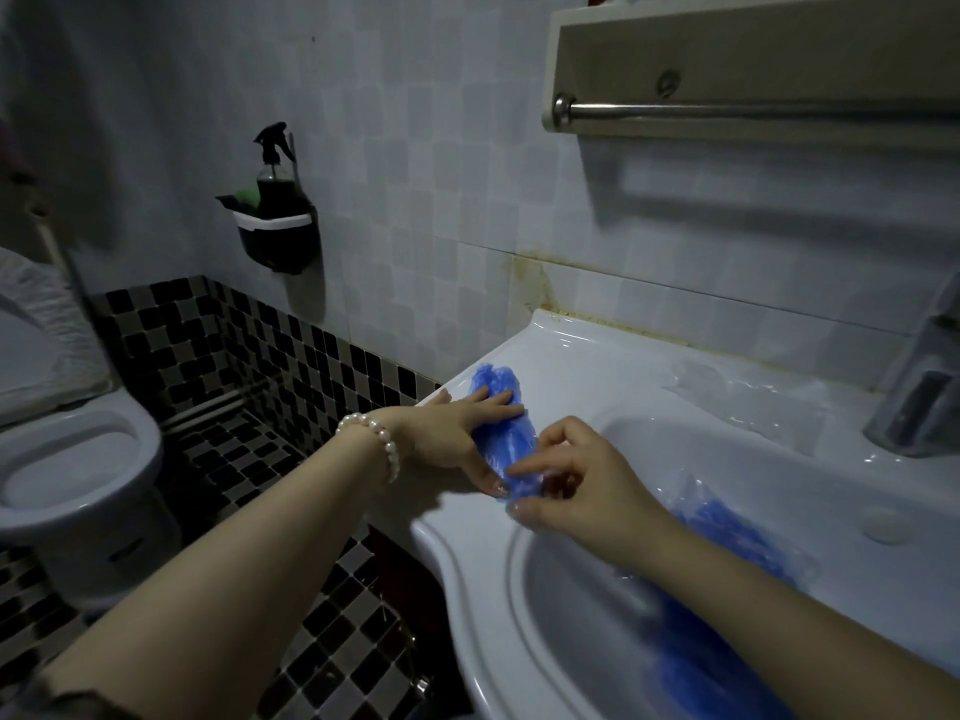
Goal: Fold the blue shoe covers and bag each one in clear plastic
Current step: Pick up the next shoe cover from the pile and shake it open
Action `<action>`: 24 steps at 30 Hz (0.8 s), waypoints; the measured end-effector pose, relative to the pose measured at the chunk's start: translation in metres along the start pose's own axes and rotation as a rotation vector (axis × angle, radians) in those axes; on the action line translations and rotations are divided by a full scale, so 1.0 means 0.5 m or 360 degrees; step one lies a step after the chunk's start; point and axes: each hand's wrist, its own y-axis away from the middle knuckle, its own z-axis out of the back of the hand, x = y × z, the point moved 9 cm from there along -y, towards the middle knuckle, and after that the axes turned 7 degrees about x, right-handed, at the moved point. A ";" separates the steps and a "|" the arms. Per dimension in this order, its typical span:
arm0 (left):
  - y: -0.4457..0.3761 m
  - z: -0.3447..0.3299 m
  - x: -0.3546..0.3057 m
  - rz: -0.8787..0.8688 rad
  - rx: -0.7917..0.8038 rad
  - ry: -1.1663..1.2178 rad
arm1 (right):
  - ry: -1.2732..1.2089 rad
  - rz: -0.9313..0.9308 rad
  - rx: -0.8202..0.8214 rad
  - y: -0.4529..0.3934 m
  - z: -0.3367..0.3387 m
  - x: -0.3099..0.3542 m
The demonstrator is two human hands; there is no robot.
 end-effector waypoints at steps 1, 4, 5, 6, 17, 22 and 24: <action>0.001 0.002 -0.002 -0.0003 -0.0005 0.0002 | 0.0051 0.0051 0.0017 0.004 -0.002 0.000; 0.000 0.003 -0.002 -0.0010 -0.0014 0.0004 | -0.0041 0.0020 -0.0101 -0.001 0.006 -0.017; -0.001 0.003 -0.001 -0.0009 -0.0011 -0.0004 | -0.0057 -0.0003 -0.0148 -0.003 0.007 -0.021; -0.002 0.001 -0.001 -0.0010 -0.0008 -0.0005 | -0.0027 -0.0008 -0.0187 -0.005 0.006 -0.024; -0.010 0.002 0.011 -0.0047 -0.0050 0.0047 | 0.0537 -0.0427 -0.0219 -0.006 -0.008 -0.014; -0.013 0.002 0.017 -0.0035 -0.0056 -0.0009 | 0.0031 -0.0318 -0.0207 -0.013 -0.004 -0.040; -0.013 0.003 0.014 -0.0034 -0.0047 -0.0003 | -0.0184 -0.0098 -0.0177 -0.006 0.007 -0.034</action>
